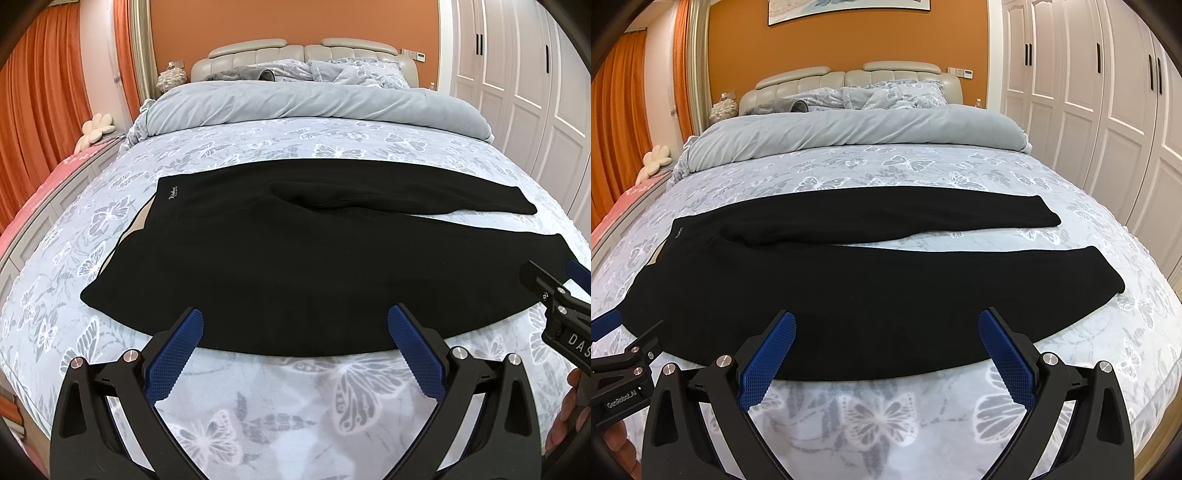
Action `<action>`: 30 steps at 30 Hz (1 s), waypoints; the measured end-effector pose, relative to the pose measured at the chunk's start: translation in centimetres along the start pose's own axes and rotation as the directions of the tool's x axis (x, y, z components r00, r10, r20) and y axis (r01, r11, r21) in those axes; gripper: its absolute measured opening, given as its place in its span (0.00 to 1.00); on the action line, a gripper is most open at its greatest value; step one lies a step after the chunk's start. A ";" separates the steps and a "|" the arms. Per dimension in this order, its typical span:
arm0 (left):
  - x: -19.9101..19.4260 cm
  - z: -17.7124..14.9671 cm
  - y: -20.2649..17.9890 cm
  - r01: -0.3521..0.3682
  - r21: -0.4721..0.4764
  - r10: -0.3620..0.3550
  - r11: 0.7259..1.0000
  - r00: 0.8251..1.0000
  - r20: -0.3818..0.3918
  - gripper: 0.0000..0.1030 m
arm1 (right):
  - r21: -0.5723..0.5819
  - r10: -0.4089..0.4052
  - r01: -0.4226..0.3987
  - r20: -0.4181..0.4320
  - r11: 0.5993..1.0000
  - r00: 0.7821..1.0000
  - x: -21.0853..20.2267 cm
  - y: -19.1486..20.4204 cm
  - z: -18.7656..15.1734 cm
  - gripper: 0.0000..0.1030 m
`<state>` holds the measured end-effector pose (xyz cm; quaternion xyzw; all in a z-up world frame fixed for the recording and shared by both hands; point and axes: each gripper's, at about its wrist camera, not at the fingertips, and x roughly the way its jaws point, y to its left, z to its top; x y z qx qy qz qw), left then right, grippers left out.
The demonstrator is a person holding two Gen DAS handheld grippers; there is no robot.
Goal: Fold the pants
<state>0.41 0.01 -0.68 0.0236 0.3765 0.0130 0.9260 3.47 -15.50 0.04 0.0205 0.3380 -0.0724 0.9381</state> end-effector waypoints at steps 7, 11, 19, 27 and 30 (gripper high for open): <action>0.0 0.0 0.1 0.001 -0.001 -0.001 1.000 1.000 0.000 0.95 | 0.004 -0.001 0.001 0.000 1.000 1.000 0.0 -0.1 0.0 0.95; 0.0 0.0 0.1 -0.001 0.001 0.001 1.000 1.000 -0.002 0.95 | 0.003 -0.001 0.001 0.000 1.000 1.000 0.0 -0.1 0.0 0.95; 0.0 0.0 0.1 -0.001 -0.001 0.001 1.000 1.000 -0.001 0.95 | 0.003 -0.001 0.001 0.000 1.000 1.000 0.0 -0.1 0.0 0.95; 0.0 0.0 0.1 -0.001 -0.001 0.001 1.000 1.000 -0.001 0.95 | 0.004 -0.002 0.002 0.000 1.000 1.000 0.0 -0.1 -0.1 0.95; 0.0 0.0 0.1 -0.001 0.000 0.001 1.000 1.000 -0.001 0.95 | 0.004 -0.002 0.002 0.000 1.000 1.000 0.1 -0.1 -0.1 0.95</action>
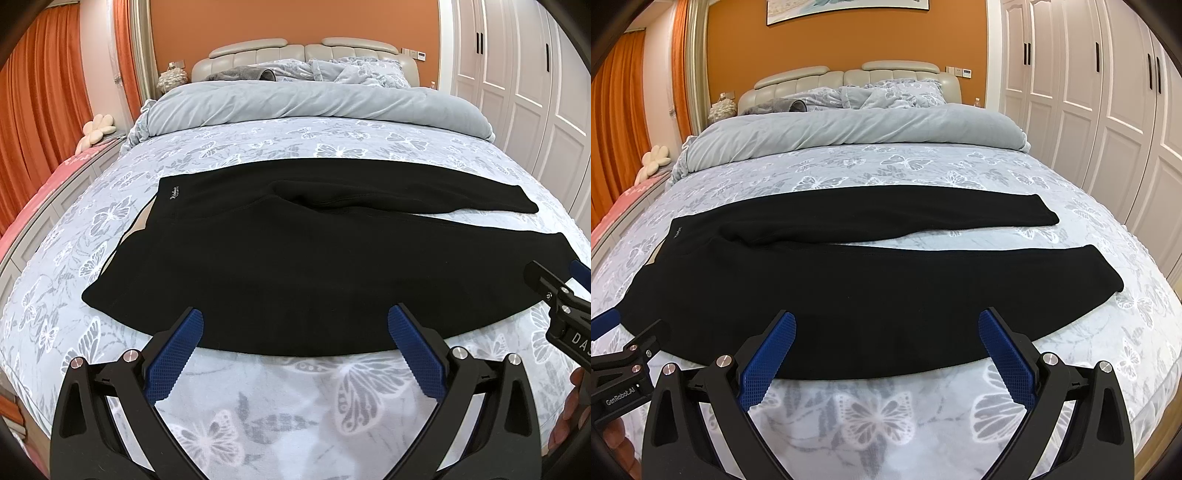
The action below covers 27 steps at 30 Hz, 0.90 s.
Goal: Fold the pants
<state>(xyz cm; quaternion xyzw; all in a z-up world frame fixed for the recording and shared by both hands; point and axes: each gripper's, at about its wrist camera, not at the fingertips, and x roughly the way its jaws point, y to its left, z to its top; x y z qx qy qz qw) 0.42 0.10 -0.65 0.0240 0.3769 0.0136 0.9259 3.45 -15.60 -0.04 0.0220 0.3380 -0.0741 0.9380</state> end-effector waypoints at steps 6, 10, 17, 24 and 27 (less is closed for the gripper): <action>0.0 0.0 0.0 0.000 -0.001 0.000 1.000 1.000 0.000 0.95 | -0.001 0.000 0.000 -0.001 1.000 1.000 0.0 0.0 0.0 0.95; -0.1 -0.1 0.0 0.000 0.000 0.000 1.000 1.000 -0.002 0.95 | -0.001 0.002 -0.002 -0.005 1.000 1.000 0.2 0.0 -0.1 0.95; 0.0 -0.1 0.2 0.002 0.001 -0.002 1.000 1.000 -0.004 0.95 | 0.001 0.003 -0.003 -0.006 1.000 1.000 0.2 0.0 -0.2 0.95; 0.0 -0.1 0.1 0.002 0.002 -0.002 1.000 1.000 -0.003 0.95 | 0.004 0.004 -0.004 -0.006 1.000 1.000 0.3 -0.1 -0.2 0.95; 0.0 -0.1 0.1 -0.001 0.002 0.001 1.000 1.000 -0.004 0.95 | 0.005 0.002 -0.002 -0.007 1.000 1.000 0.3 0.0 -0.3 0.95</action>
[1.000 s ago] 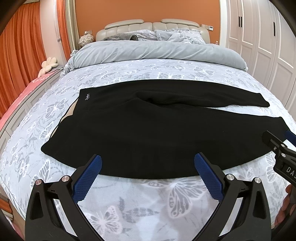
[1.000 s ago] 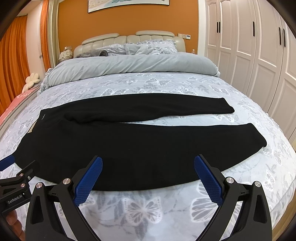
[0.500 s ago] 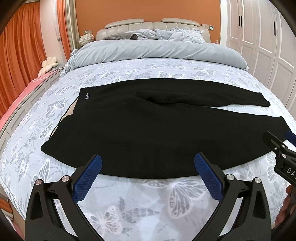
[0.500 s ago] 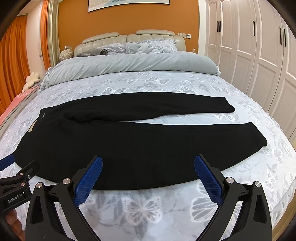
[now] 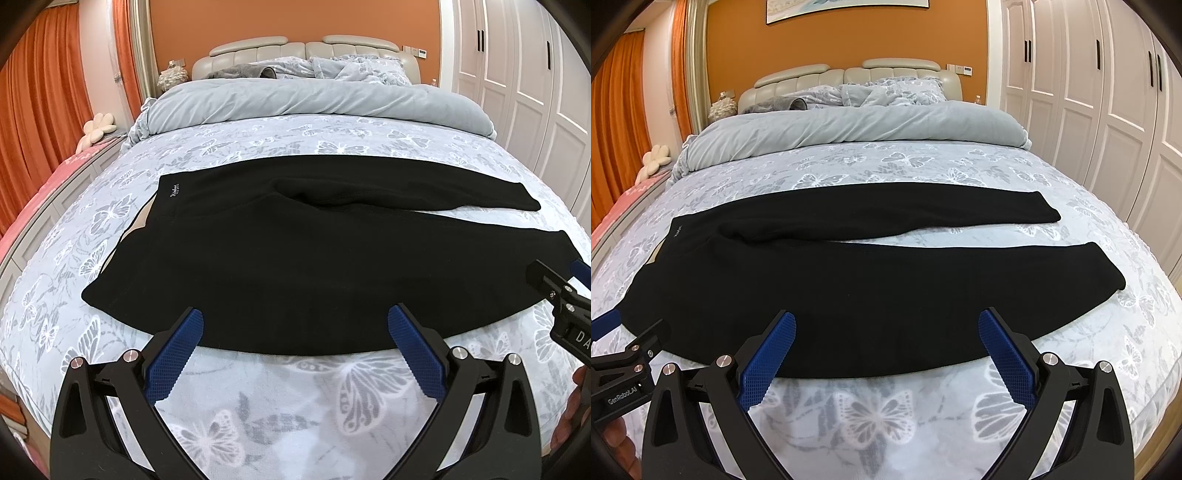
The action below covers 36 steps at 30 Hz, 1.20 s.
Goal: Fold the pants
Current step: 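Grasp the waistband corners of the black pants with both grippers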
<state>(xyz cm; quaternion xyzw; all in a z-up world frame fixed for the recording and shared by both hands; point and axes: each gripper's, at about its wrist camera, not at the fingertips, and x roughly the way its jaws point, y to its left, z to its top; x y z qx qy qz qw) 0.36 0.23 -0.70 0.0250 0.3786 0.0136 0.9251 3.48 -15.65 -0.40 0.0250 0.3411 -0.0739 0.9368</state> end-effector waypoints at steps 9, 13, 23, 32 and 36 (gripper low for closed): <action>0.8 3.9 4.4 0.077 -0.046 -0.078 0.996 0.997 -0.019 0.96 | -0.025 0.005 -0.005 -0.009 1.000 1.000 1.1 -3.2 3.2 0.95; 6.1 9.7 11.7 0.057 -0.125 -0.068 0.990 0.995 -0.079 0.96 | 0.016 -0.004 0.005 -0.053 1.000 0.999 5.6 -10.4 8.1 0.95; 24.7 17.7 27.9 -0.185 -0.310 0.093 0.933 0.953 -0.287 0.95 | 0.261 -0.124 0.207 -0.301 0.943 0.945 25.7 -28.7 14.9 0.95; 33.9 18.4 29.2 -0.163 -0.379 -0.008 0.911 0.912 -0.410 0.96 | 0.282 -0.108 0.220 -0.364 0.934 0.925 35.2 -31.7 17.1 0.95; 34.4 19.2 28.5 -0.156 -0.334 0.015 0.929 0.921 -0.388 0.95 | 0.231 -0.096 0.180 -0.332 0.956 0.938 35.4 -30.3 17.4 0.91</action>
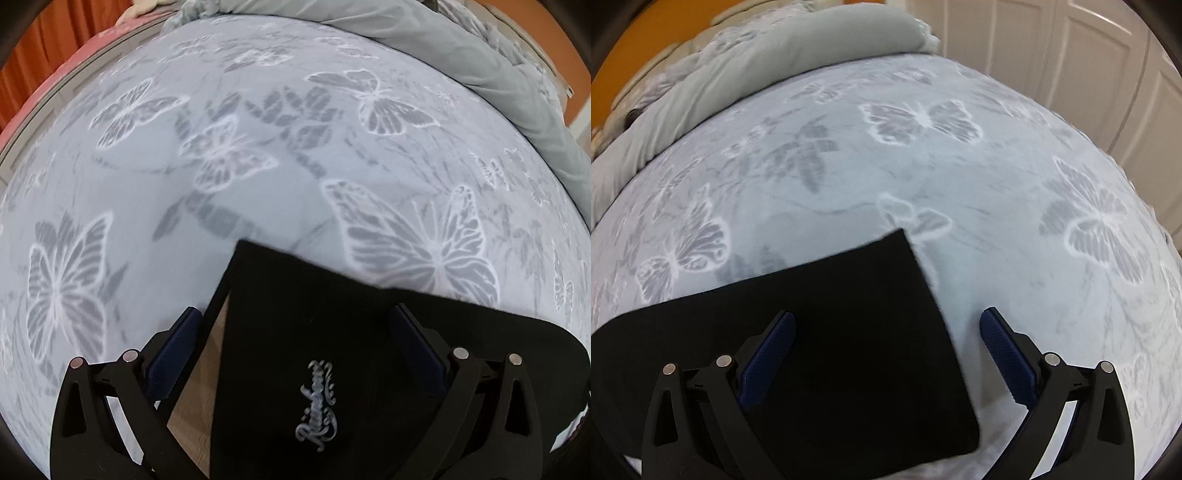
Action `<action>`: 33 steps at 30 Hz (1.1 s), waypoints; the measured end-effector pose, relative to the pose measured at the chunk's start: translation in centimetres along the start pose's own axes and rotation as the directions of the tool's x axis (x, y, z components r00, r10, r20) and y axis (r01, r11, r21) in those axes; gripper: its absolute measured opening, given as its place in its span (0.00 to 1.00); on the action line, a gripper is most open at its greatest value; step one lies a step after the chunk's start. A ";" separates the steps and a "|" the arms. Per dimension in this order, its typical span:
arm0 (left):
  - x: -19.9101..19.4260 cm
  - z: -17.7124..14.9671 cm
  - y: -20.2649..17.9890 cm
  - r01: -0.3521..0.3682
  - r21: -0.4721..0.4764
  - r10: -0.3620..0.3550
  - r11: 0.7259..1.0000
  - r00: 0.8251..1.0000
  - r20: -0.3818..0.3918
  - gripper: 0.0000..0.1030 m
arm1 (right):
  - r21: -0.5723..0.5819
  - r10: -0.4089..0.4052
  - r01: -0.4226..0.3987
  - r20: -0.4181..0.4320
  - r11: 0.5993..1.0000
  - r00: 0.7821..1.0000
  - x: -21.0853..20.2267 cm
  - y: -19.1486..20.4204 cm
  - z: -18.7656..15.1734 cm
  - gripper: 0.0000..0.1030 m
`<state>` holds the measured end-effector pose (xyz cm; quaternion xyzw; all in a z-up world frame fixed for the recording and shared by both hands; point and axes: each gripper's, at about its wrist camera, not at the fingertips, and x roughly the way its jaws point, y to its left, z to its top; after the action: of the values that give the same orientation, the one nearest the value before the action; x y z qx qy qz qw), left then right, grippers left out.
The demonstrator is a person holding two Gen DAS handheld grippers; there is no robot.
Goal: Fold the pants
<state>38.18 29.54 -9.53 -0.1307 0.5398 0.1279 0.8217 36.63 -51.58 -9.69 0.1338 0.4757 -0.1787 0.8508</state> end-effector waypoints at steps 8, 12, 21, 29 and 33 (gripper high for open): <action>-4.0 0.4 -0.9 0.154 0.041 -0.155 0.987 0.987 0.042 0.20 | -0.033 0.135 -0.133 0.101 0.991 0.986 -5.4 1.0 0.1 0.10; -10.9 -1.0 -0.5 0.244 0.086 -0.254 0.966 0.957 0.140 0.19 | -0.065 0.197 -0.188 0.190 0.980 0.962 -11.8 0.7 -0.7 0.09; -22.6 -13.4 5.4 0.298 0.188 -0.332 0.936 0.925 0.186 0.19 | -0.168 0.276 -0.241 0.231 0.956 0.933 -22.6 -5.3 -10.3 0.09; -16.4 -24.6 11.8 0.228 0.081 -0.232 0.970 0.972 0.044 0.61 | -0.149 0.177 -0.172 0.020 0.974 0.984 -17.0 -9.8 -21.0 0.21; -18.7 -26.9 14.3 0.361 -0.052 -0.354 0.931 0.929 0.108 0.81 | -0.058 0.187 -0.182 0.089 0.981 0.978 -19.0 -12.4 -22.5 0.41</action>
<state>2.96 32.13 -3.78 -0.2495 0.4614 0.0013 0.8514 4.98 -50.42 -5.57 0.1476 0.4249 -0.0931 0.8882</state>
